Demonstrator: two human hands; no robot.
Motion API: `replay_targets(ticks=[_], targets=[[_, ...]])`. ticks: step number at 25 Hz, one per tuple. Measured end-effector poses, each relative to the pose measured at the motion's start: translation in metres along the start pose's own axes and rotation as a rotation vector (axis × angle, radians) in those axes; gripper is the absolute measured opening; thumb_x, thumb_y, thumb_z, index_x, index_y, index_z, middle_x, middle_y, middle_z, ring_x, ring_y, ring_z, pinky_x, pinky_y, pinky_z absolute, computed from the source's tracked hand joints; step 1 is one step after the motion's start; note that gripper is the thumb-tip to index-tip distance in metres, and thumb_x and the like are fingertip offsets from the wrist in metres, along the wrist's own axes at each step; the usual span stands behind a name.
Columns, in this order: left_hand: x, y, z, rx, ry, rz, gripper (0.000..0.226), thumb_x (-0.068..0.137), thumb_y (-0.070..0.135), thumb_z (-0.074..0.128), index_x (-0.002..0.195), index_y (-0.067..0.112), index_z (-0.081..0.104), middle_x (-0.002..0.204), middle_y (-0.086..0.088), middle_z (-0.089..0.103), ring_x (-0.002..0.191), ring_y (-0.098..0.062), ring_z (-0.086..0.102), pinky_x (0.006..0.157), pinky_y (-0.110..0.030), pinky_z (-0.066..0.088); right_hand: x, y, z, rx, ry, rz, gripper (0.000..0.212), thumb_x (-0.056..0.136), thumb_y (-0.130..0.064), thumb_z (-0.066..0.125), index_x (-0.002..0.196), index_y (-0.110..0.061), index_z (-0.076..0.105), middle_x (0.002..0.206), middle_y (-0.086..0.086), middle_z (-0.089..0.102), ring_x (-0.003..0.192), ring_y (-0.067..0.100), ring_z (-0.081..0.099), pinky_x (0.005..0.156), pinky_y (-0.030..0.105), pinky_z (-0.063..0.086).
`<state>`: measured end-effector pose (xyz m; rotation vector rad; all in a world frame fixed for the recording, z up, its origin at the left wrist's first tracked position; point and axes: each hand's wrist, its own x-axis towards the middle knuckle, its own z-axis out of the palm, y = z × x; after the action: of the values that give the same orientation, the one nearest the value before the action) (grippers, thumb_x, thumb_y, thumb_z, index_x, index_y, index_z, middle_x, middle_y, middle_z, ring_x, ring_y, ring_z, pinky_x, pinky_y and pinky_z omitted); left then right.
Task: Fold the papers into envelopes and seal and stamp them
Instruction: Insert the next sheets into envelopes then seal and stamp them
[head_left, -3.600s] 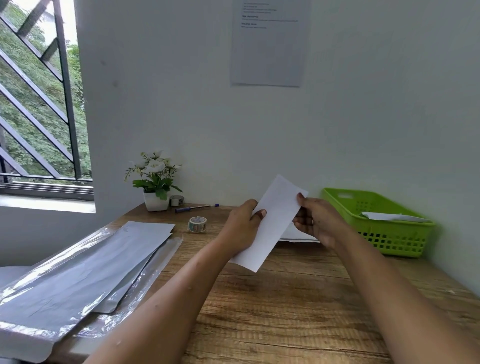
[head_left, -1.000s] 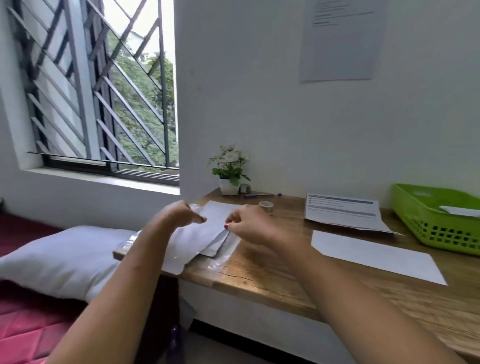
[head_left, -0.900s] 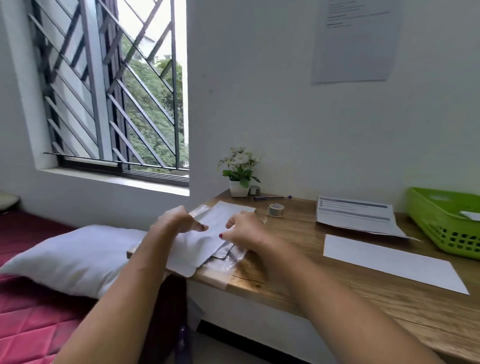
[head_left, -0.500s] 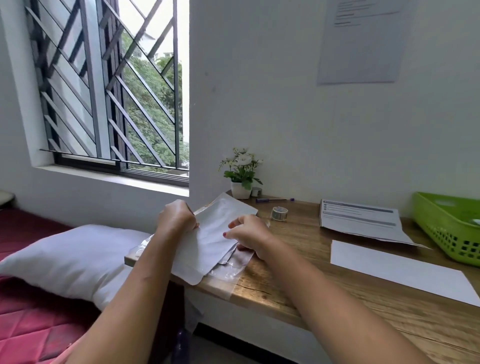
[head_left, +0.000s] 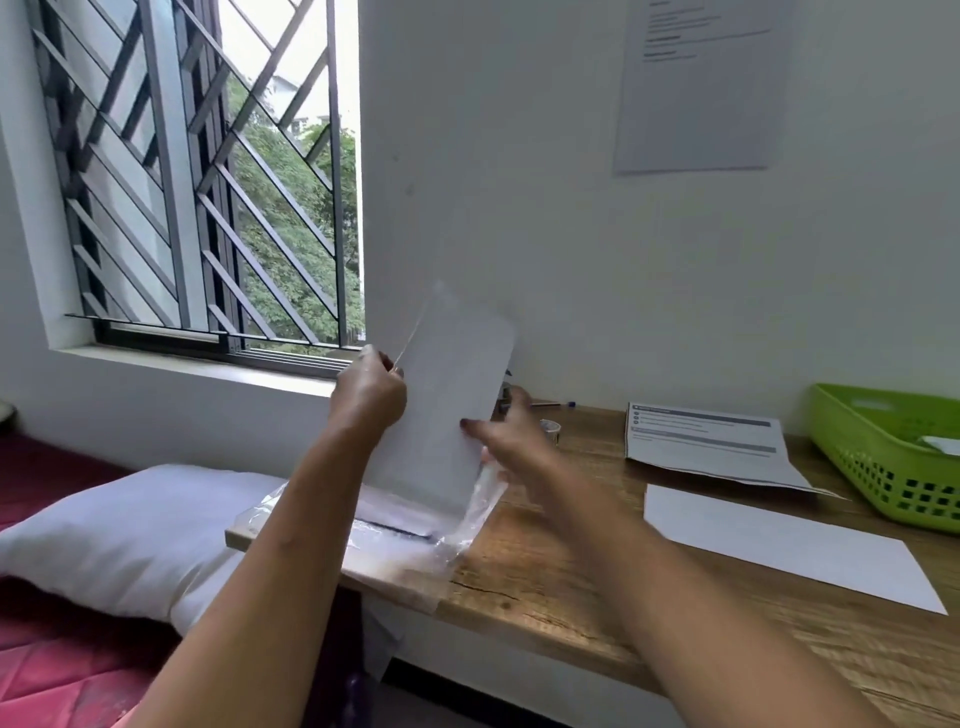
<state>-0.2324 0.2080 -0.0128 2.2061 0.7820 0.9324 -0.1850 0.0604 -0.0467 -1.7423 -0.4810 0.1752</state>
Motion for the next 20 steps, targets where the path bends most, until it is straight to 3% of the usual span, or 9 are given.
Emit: replay_targets(ticks=[4,7,9,10,12,15,18,20], targets=[[0.004,0.034,0.023,-0.63,-0.003,-0.073,0.016,0.085,0.013,0.049,0.1,0.01,0.046,0.102,-0.021,0.058,0.092,-0.033,0.059,0.078,-0.034,0.047,0.003,-0.017,-0.05,0.243,0.003,-0.004,0.074,0.083,-0.02,0.07,0.144,-0.019,0.028,0.13,0.008,0.055,0.102,0.025,0.062,0.083,0.042,0.053],[-0.006,0.065,0.052,-0.93,-0.016,-0.165,0.021,0.088,0.004,0.04,0.106,0.014,0.037,0.091,-0.007,0.052,0.078,-0.022,0.053,0.077,-0.031,0.049,-0.007,-0.019,-0.094,0.182,-0.003,-0.104,0.043,0.081,-0.009,0.07,0.12,-0.02,0.055,0.114,0.011,0.065,0.1,0.03,0.065,0.084,0.053,0.053],[-0.014,0.087,0.073,-1.026,-0.147,-0.298,0.028,0.095,0.011,0.037,0.121,0.02,0.033,0.107,-0.006,0.056,0.09,-0.023,0.056,0.086,-0.037,0.048,-0.013,-0.018,-0.122,0.07,0.121,-0.182,0.03,0.081,-0.005,0.069,0.104,-0.022,0.061,0.11,0.007,0.066,0.101,0.029,0.064,0.085,0.049,0.056],[-0.016,0.097,0.085,-0.945,-0.215,-0.325,0.036,0.096,0.016,0.038,0.13,0.024,0.028,0.123,-0.009,0.053,0.102,-0.027,0.057,0.093,-0.04,0.045,-0.014,-0.015,-0.136,0.002,0.215,-0.211,0.029,0.08,-0.005,0.07,0.102,-0.022,0.063,0.109,0.006,0.065,0.101,0.027,0.064,0.085,0.046,0.056],[-0.024,0.111,0.099,-0.598,-0.234,-0.161,0.065,0.09,0.007,0.047,0.144,0.024,0.014,0.144,-0.014,0.031,0.125,-0.033,0.042,0.099,-0.037,0.039,-0.011,-0.013,-0.161,-0.11,0.375,-0.264,0.031,0.077,-0.007,0.073,0.105,-0.019,0.066,0.107,0.003,0.065,0.099,0.024,0.063,0.087,0.041,0.055],[-0.04,0.124,0.109,-0.248,-0.041,0.38,0.082,0.079,0.0,0.054,0.143,0.033,0.016,0.155,-0.009,0.003,0.14,-0.036,0.014,0.104,-0.045,0.035,-0.003,-0.007,-0.189,-0.353,0.503,-0.405,0.02,0.079,-0.008,0.07,0.098,-0.016,0.07,0.093,-0.002,0.067,0.09,0.019,0.063,0.082,0.028,0.051],[-0.04,0.117,0.141,-0.002,0.083,0.829,0.076,0.078,0.017,0.066,0.141,0.034,0.027,0.157,-0.003,0.008,0.142,-0.031,0.011,0.105,-0.046,0.032,0.003,0.006,-0.201,-0.747,0.588,-0.666,0.011,0.085,-0.013,0.064,0.092,-0.017,0.071,0.089,-0.003,0.073,0.083,0.019,0.065,0.073,0.024,0.046],[-0.044,0.115,0.161,-0.079,0.065,0.946,0.052,0.08,0.012,0.065,0.128,0.023,0.049,0.147,-0.007,0.034,0.136,-0.031,0.03,0.099,-0.033,0.033,0.003,0.015,-0.199,-0.95,0.534,-0.78,0.01,0.086,-0.015,0.062,0.092,-0.019,0.069,0.088,-0.004,0.071,0.081,0.017,0.063,0.071,0.019,0.039]])
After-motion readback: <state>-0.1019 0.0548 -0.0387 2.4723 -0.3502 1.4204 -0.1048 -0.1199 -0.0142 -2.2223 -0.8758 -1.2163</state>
